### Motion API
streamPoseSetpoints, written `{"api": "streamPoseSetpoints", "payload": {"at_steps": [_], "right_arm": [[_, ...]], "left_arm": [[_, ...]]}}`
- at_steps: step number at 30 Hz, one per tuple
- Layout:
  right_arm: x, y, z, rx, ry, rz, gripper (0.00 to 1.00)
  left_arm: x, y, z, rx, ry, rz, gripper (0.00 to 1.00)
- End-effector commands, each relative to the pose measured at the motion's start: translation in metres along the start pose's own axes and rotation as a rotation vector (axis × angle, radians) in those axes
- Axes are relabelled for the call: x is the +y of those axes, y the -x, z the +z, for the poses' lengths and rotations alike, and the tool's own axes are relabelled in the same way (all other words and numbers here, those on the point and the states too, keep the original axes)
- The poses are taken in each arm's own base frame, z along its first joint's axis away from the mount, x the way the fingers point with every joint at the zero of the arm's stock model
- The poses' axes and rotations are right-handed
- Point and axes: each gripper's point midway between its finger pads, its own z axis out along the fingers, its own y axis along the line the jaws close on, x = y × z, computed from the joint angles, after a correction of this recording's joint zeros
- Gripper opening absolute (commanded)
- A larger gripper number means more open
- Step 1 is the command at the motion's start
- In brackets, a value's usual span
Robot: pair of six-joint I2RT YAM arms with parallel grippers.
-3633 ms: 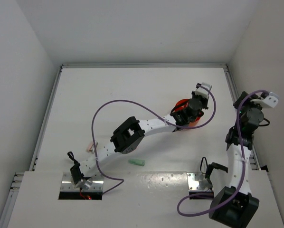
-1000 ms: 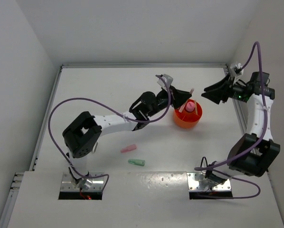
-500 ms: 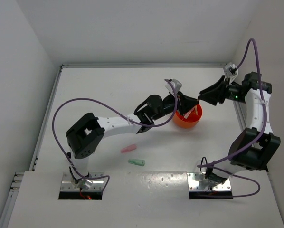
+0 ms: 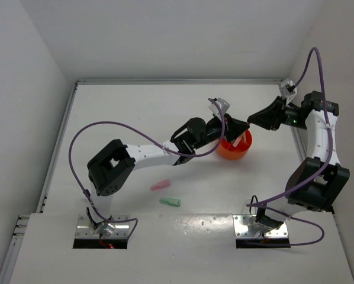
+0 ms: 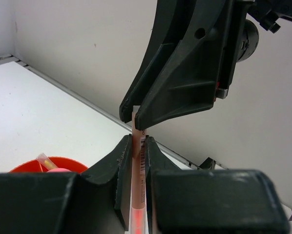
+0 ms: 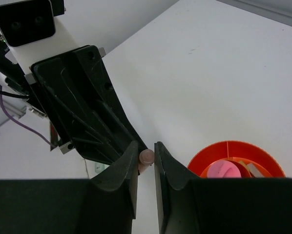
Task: Sort the stationery into containers
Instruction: Place the pen in the storage box.
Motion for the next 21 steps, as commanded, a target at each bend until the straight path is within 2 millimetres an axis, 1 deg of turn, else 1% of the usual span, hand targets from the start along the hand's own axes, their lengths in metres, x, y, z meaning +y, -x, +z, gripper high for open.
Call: {"api": "streamPoseSetpoints", "payload": {"at_steps": [1,2,4,5,7,9,10,11,12,13,14,15,16,18,19,20,21], "right_arm": [[0.017,0.032,0.005,-0.129,0.09,-0.074,0.15],[0.017,0.032,0.005,-0.129,0.09,-0.074,0.13],[0.017,0.032,0.005,-0.129,0.09,-0.074,0.06],[0.017,0.032,0.005,-0.129,0.09,-0.074,0.04],[0.017,0.034,0.004,-0.13,0.09,-0.092,0.01],[0.018,0.037,0.004,-0.13,0.09,-0.095,0.0],[0.018,0.037,0.004,-0.13,0.09,-0.095,0.0],[0.016,0.038,0.004,-0.13,0.09,-0.095,0.0],[0.017,0.041,0.004,-0.13,0.09,-0.1,0.0],[0.015,0.042,0.002,-0.133,0.081,-0.1,0.0],[0.013,0.043,0.002,-0.134,0.08,-0.101,0.0],[0.014,0.045,0.001,-0.134,0.08,-0.11,0.0],[0.012,0.045,-0.001,-0.137,0.072,-0.111,0.0],[0.011,0.049,-0.001,-0.137,0.072,-0.114,0.0],[0.011,0.049,-0.001,-0.137,0.071,-0.123,0.0],[0.012,0.052,-0.001,-0.137,0.071,-0.124,0.0],[0.009,0.053,-0.001,-0.137,0.071,-0.124,0.0]], "left_arm": [[-0.014,0.026,0.013,-0.091,-0.03,0.02,0.0],[-0.011,0.022,0.014,-0.086,-0.018,0.019,0.0],[-0.014,0.03,0.016,-0.108,-0.028,0.021,0.0],[-0.012,0.025,0.016,-0.1,-0.024,0.02,0.0],[-0.014,0.03,0.019,-0.106,-0.027,0.01,0.0],[-0.009,0.024,0.021,-0.085,-0.007,0.007,0.0],[-0.009,0.024,0.021,-0.084,-0.007,0.007,0.01],[-0.007,0.019,0.02,-0.065,0.002,0.005,0.04],[-0.006,0.02,0.02,-0.069,0.01,0.005,0.07],[-0.007,0.022,0.019,-0.068,0.011,0.005,0.11],[-0.005,0.021,0.019,-0.063,0.023,0.004,0.15],[-0.006,0.023,0.017,-0.065,0.022,0.004,0.2],[-0.005,0.021,0.017,-0.056,0.026,0.004,0.28],[-0.006,0.023,0.016,-0.055,0.027,0.003,0.41],[0.0,0.023,0.015,-0.047,0.04,0.005,0.45],[0.0,0.023,0.015,-0.047,0.04,0.005,0.48],[-0.001,0.025,0.014,-0.044,0.042,0.014,0.51]]}}
